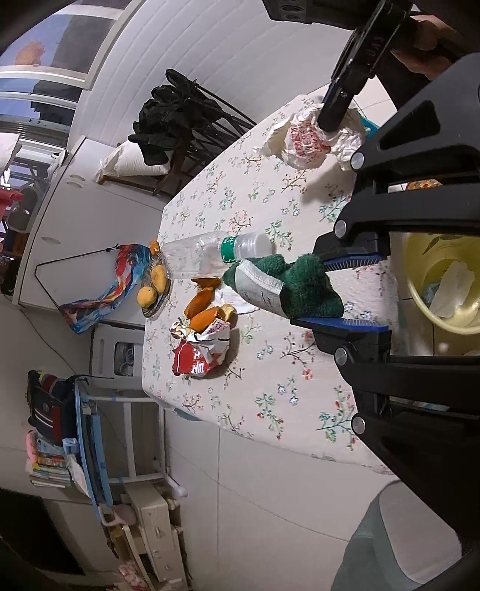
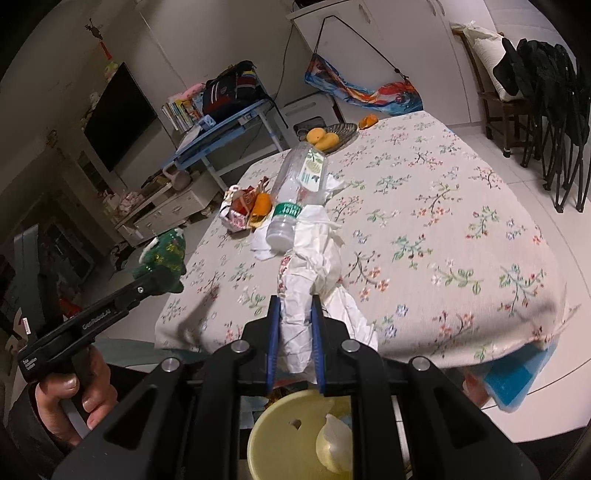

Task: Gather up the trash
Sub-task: 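Carry the crumpled tissue to the yellow bucket and open the right gripper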

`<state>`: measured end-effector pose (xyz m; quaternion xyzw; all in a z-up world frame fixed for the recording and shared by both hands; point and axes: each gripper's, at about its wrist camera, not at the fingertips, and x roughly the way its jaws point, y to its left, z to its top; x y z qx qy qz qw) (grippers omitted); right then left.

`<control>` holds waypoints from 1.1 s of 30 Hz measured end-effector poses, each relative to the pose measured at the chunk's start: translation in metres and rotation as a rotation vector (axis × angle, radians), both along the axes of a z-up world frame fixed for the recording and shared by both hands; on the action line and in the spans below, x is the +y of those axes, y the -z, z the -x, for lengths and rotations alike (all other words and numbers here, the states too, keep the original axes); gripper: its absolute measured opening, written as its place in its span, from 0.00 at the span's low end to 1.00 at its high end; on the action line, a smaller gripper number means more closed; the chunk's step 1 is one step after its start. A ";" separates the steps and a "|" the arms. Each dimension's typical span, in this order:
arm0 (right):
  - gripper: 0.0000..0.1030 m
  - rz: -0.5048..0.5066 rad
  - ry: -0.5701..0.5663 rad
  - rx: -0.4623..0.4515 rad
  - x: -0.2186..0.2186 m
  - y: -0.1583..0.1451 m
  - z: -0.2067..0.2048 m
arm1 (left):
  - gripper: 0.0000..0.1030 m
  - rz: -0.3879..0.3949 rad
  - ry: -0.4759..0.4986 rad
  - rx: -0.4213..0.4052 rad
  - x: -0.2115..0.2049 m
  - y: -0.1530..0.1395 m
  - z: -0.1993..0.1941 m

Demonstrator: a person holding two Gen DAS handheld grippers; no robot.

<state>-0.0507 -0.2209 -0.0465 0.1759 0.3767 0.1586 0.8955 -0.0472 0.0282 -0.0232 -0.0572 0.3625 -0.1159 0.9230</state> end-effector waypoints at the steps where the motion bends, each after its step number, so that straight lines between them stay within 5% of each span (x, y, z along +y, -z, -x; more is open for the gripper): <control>1: 0.16 0.001 -0.008 0.004 0.002 0.001 0.002 | 0.21 0.000 0.001 0.000 0.000 0.000 0.002; 8: 0.16 0.019 -0.082 0.044 0.019 0.008 0.020 | 0.21 0.004 0.002 -0.002 -0.002 0.000 0.015; 18: 0.17 0.161 -0.282 0.264 0.067 0.057 0.039 | 0.21 0.004 0.011 -0.004 -0.004 0.002 0.032; 26: 0.17 0.216 -0.344 0.353 0.081 0.077 0.045 | 0.21 0.003 0.018 -0.008 -0.006 0.004 0.049; 33: 0.31 0.252 -0.359 0.385 0.087 0.086 0.047 | 0.22 -0.009 0.031 -0.010 -0.009 0.004 0.059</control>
